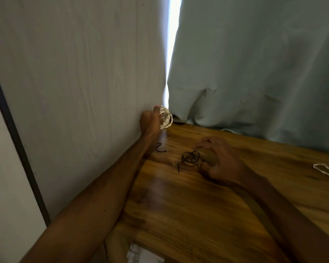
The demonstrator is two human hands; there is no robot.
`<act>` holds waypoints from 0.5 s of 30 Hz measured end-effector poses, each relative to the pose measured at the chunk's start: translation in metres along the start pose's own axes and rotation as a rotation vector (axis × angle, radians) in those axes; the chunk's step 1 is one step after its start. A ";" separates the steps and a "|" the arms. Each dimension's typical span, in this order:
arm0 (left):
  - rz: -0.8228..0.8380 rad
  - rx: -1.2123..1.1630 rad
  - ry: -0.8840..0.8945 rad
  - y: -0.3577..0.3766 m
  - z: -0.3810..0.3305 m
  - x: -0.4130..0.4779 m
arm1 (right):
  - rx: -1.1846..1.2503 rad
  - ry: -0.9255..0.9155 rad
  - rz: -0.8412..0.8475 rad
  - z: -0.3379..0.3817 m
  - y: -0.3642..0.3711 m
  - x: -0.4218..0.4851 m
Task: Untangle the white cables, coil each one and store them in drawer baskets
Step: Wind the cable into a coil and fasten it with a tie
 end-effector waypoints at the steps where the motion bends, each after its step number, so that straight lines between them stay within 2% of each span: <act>1: 0.009 -0.002 0.000 0.000 0.000 0.000 | 0.001 -0.001 -0.025 0.003 0.001 0.006; 4: 0.045 0.037 0.014 0.002 0.000 -0.003 | 0.019 -0.037 -0.101 0.019 0.013 0.034; 7: 0.088 0.056 0.004 0.004 0.005 -0.007 | 0.018 -0.112 -0.076 0.041 0.039 0.072; 11: 0.102 0.027 -0.023 0.002 0.007 -0.009 | -0.103 -0.109 0.009 0.058 0.071 0.106; 15: 0.109 -0.034 -0.058 0.000 0.005 -0.009 | -0.159 -0.103 -0.025 0.057 0.079 0.110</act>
Point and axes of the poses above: each hand's wrist, its own x-axis towards the middle knuckle, its own y-axis out of the palm, z = x × y, the point moved 6 cm from there along x, towards the middle knuckle, and after that the axes turned 15 degrees about -y, right-handed, at the moved point
